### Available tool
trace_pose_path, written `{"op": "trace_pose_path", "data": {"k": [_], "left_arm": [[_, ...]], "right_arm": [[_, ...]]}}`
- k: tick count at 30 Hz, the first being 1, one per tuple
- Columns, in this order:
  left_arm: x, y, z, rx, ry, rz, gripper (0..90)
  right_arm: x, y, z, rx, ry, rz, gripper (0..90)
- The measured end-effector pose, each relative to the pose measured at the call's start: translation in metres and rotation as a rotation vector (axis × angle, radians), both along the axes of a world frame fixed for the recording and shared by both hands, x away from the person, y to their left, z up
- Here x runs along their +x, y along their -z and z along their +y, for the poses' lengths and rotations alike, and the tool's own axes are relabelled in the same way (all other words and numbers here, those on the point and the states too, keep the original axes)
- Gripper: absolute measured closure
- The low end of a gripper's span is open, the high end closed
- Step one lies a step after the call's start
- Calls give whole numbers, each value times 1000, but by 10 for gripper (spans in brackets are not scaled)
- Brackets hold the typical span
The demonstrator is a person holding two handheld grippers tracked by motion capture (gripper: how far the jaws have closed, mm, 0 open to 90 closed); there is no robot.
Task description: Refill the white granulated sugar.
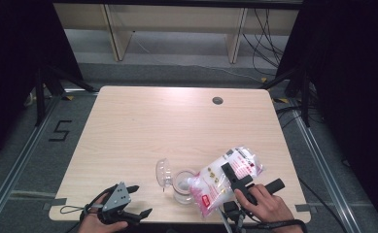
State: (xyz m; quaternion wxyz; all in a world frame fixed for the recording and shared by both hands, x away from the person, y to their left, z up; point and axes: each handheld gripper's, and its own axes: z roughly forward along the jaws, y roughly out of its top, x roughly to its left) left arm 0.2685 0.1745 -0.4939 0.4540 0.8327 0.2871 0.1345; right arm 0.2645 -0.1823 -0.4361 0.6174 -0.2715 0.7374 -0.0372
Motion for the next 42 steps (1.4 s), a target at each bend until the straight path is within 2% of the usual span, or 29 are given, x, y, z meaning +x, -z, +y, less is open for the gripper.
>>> {"op": "trace_pose_path", "data": {"k": [2, 4, 7, 10, 11, 13, 14, 18, 21, 22, 24, 26, 27, 28, 29, 30, 32, 38, 40, 42], "left_arm": [[0, 0, 0, 0, -1, -1, 158], [0, 0, 0, 1, 3, 3, 158], [1, -1, 2, 38, 6, -10, 158], [1, -1, 3, 39, 9, -10, 158], [0, -1, 1, 6, 3, -3, 158], [1, -1, 2, 28, 3, -10, 158], [1, -1, 2, 39, 6, -12, 158], [1, -1, 2, 39, 7, -11, 158], [1, -1, 2, 33, 5, -11, 158], [1, -1, 1, 20, 2, -8, 158], [0, -1, 1, 15, 2, -4, 158], [0, -1, 1, 15, 2, -4, 158], [1, -1, 2, 36, 7, -11, 158], [1, -1, 2, 39, 7, -11, 158], [1, -1, 1, 23, 3, -8, 158], [1, -1, 2, 40, 8, -12, 158], [0, -1, 1, 15, 2, -4, 158], [0, -1, 1, 8, 1, -3, 158], [0, -1, 1, 10, 4, -5, 158], [0, -1, 1, 12, 5, -5, 158]], "right_arm": [[-1, 1, -1, 17, 16, 6, 542], [-1, 1, -1, 14, 14, 5, 542], [-1, 0, -1, 15, 15, 5, 542], [-1, 0, -1, 15, 16, 6, 543], [-1, 0, -1, 15, 17, 5, 544], [0, -2, -1, 1, 6, 1, 544], [-1, -1, -1, 11, 22, 1, 545], [-1, -3, -1, 11, 21, 1, 547], [-1, -1, -2, 30, 18, 8, 548], [-1, -2, -1, 11, 10, 2, 548], [-1, -2, -1, 12, 12, 7, 550], [-2, 0, -1, 33, 30, 9, 551], [-1, -1, -1, 25, 20, 12, 552], [-1, -1, 0, 22, 16, 14, 553], [-1, -1, 0, 22, 21, 12, 554], [-1, -1, 0, 22, 19, 11, 555], [-1, -1, 1, 19, 14, 11, 556], [-2, -2, 2, 12, 10, 11, 559], [-3, -1, 1, 24, 25, 12, 560], [-2, -2, 2, 8, 7, 5, 561]]}}
